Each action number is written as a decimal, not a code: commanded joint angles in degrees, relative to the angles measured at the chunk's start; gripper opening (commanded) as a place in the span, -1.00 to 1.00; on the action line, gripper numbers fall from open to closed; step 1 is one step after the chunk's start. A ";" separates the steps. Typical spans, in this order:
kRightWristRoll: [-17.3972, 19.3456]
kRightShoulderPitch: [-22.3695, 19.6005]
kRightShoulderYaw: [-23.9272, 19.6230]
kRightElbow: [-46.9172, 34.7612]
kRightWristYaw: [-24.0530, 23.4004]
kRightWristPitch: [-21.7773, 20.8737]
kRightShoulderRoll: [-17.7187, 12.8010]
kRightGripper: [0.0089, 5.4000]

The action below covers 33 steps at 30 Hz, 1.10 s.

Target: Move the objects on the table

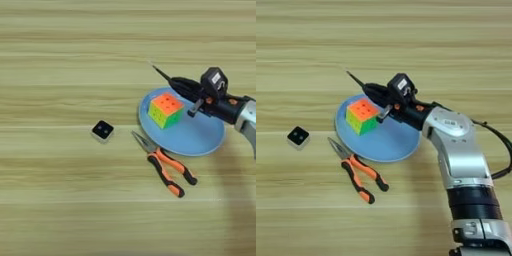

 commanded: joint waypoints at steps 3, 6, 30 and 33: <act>-1.49 -6.23 -1.94 3.65 -3.99 -2.54 -2.45 -0.89; -2.24 -7.13 -2.19 6.53 -4.92 -3.61 -2.89 -0.89; -10.51 -9.59 1.50 26.47 -8.28 -13.68 -3.37 -0.89; -10.95 -10.02 1.97 28.54 -8.57 -14.48 -3.41 -0.89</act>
